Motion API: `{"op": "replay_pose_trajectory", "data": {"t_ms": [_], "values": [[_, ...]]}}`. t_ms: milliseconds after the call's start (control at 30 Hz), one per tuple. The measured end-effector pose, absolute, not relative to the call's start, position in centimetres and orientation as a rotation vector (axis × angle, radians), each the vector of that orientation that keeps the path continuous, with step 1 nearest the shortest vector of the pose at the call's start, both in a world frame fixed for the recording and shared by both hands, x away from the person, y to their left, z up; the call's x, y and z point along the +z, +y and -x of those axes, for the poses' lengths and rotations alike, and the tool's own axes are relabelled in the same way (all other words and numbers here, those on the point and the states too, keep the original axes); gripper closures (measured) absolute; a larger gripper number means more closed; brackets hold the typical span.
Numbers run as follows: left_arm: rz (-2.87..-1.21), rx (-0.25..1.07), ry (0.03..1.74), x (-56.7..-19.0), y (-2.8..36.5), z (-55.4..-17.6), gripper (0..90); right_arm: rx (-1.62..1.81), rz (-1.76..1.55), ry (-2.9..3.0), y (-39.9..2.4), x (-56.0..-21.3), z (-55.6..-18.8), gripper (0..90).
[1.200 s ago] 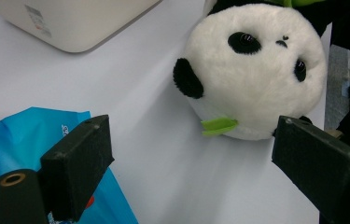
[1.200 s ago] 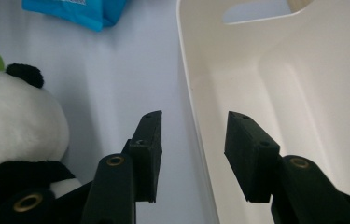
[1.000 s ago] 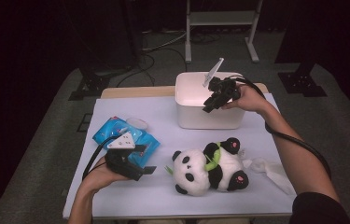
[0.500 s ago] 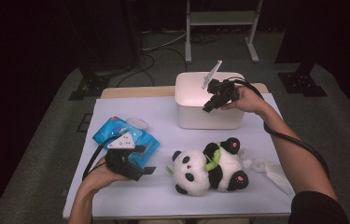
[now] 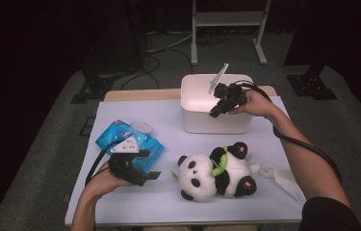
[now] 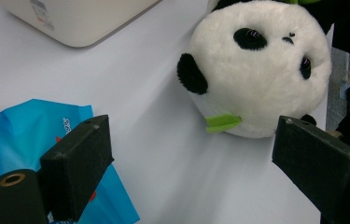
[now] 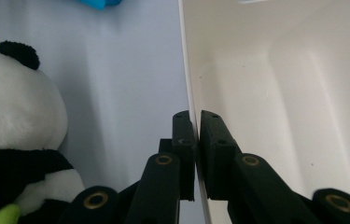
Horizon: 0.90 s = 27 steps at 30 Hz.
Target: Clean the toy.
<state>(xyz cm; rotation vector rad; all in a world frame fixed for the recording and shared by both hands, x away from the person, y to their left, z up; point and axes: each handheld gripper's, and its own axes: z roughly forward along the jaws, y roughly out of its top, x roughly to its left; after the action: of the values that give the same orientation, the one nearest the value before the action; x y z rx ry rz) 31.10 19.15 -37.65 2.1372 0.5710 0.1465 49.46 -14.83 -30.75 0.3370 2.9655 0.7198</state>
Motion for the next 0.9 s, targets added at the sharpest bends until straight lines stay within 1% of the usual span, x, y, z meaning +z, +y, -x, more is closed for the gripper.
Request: {"op": "replay_pose_trajectory", "data": {"t_ms": [367,533,900], "values": [[-2.136,0.137,0.568,-37.8,18.9,-31.2,11.3,0.723,-0.328,2.985,-15.0,-30.7,-49.0,83.4],[-2.135,0.137,0.565,-37.8,18.8,-31.2,11.3,0.74,-0.319,2.995,-14.8,-30.6,-48.5,84.9],[-2.139,0.136,0.558,-37.9,18.8,-31.0,11.1,0.731,-0.284,3.011,-14.6,-30.5,-46.7,85.0]]}}
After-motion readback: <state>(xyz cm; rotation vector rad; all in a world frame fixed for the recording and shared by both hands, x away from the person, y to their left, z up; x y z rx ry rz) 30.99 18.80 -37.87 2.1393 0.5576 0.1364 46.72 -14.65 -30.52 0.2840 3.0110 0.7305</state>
